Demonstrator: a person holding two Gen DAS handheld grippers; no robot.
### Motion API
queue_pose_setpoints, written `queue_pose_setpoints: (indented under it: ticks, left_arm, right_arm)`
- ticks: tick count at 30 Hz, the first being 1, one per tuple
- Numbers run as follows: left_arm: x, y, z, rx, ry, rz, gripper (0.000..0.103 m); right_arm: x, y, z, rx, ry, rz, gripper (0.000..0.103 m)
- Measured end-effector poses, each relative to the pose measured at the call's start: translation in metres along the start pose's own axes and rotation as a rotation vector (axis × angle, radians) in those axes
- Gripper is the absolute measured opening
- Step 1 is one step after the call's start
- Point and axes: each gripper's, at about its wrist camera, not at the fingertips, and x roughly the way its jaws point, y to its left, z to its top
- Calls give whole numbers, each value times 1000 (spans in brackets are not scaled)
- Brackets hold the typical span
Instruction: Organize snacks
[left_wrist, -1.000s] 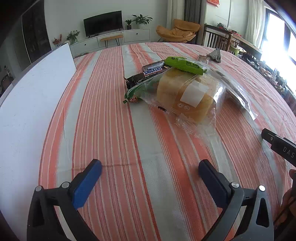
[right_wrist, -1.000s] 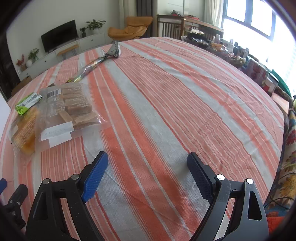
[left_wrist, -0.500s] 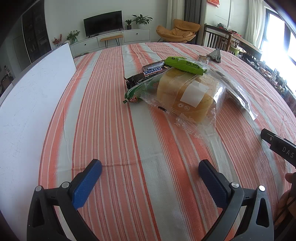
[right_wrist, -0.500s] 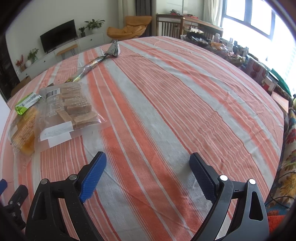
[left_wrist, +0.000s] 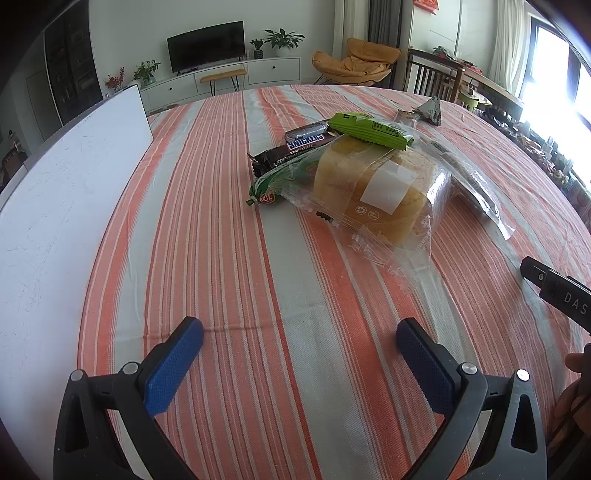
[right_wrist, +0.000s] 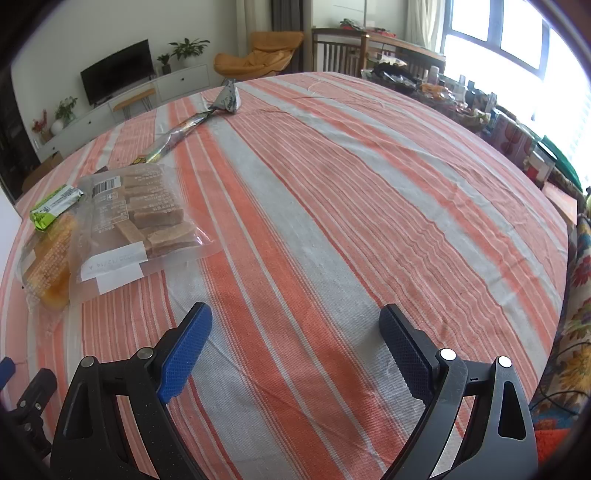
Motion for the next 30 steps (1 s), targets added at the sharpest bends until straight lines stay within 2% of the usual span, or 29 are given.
queue_pose_setpoints:
  ticks: [30]
  left_arm:
    - [2, 0, 2, 5, 1, -8, 103]
  right_arm:
    - [-2, 0, -4, -24, -13, 23, 95]
